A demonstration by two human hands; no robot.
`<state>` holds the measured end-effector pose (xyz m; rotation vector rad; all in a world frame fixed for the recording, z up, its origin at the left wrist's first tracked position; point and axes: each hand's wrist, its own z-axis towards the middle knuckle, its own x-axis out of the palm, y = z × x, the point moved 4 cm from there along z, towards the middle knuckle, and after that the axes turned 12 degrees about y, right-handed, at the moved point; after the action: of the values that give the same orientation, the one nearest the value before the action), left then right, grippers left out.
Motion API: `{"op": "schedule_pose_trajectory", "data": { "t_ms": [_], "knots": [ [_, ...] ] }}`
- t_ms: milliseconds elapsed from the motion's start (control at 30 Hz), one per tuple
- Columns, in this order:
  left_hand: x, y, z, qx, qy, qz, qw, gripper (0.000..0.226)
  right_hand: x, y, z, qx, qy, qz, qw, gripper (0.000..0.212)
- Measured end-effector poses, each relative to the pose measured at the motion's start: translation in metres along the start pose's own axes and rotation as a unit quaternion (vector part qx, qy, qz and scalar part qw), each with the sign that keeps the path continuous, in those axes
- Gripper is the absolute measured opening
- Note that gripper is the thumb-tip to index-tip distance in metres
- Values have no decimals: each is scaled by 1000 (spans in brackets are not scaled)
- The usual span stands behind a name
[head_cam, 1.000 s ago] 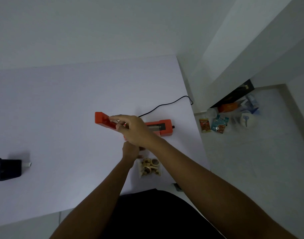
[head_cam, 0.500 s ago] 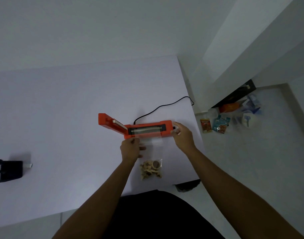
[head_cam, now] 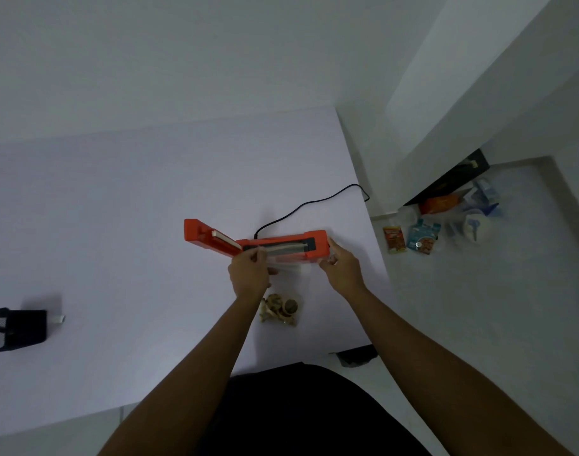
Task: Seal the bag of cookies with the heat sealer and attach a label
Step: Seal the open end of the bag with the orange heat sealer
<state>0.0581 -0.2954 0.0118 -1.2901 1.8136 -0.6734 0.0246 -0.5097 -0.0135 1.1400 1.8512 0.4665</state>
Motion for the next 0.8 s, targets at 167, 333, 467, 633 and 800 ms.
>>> {"op": "schedule_pose_trajectory", "data": {
  "t_ms": [167,333,467,633,800],
  "knots": [
    [5,-7,3,48,-12,81,995,27,1,6,-7,3,5,55,998,58],
    [10,-27,-2,145,3,151,978,24,7,0,-12,33,-5,107,994,56],
    [16,-33,-5,216,51,205,953,28,11,-6,-12,43,-10,132,990,61],
    [21,-36,-19,324,100,266,902,32,8,-19,-18,59,-59,194,977,51],
    [13,-29,-27,302,106,193,928,22,7,-17,-33,31,-30,238,970,20]
  ]
}}
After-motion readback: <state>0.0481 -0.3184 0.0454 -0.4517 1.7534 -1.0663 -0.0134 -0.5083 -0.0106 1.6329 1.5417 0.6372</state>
